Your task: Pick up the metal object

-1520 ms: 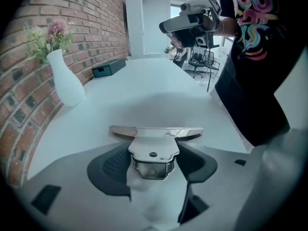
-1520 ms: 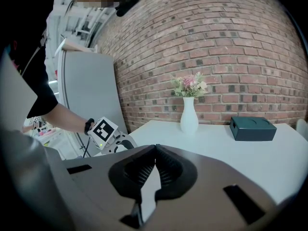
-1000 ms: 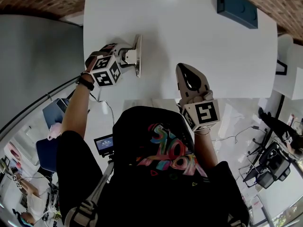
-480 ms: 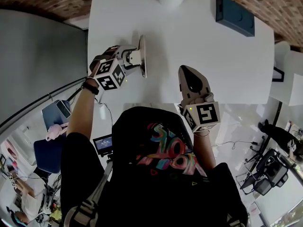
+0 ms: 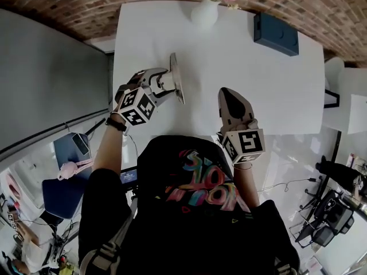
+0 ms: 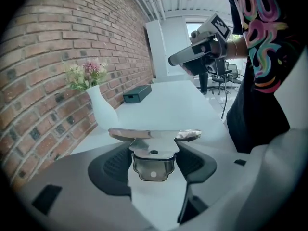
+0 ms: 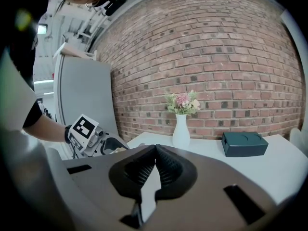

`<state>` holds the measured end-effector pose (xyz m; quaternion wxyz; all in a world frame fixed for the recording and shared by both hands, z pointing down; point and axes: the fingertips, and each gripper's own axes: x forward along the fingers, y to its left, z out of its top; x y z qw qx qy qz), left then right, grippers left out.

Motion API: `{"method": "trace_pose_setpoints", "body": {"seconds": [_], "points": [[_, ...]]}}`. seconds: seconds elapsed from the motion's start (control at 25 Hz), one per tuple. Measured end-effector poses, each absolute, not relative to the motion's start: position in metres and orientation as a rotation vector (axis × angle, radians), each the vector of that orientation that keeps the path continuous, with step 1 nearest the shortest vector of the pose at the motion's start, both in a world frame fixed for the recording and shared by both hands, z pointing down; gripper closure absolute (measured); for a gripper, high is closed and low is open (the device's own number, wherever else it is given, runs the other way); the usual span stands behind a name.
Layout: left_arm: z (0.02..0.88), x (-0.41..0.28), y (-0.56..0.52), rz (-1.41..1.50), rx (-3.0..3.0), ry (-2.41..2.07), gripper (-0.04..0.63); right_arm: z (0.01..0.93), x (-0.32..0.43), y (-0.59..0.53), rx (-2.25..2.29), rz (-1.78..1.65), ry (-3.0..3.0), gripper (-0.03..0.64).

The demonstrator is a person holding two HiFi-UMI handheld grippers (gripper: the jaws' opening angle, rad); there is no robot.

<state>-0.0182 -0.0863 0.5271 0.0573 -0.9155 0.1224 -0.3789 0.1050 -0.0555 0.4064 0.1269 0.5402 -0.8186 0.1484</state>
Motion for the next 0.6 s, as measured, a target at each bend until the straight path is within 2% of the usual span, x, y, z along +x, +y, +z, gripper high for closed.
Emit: {"method": "trace_pose_setpoints", "body": {"seconds": [0.6], "points": [[0.408,-0.01,-0.094,-0.714,-2.803,0.778,0.296,0.358,0.122,-0.059,1.65,0.328,-2.426,0.598]]}}
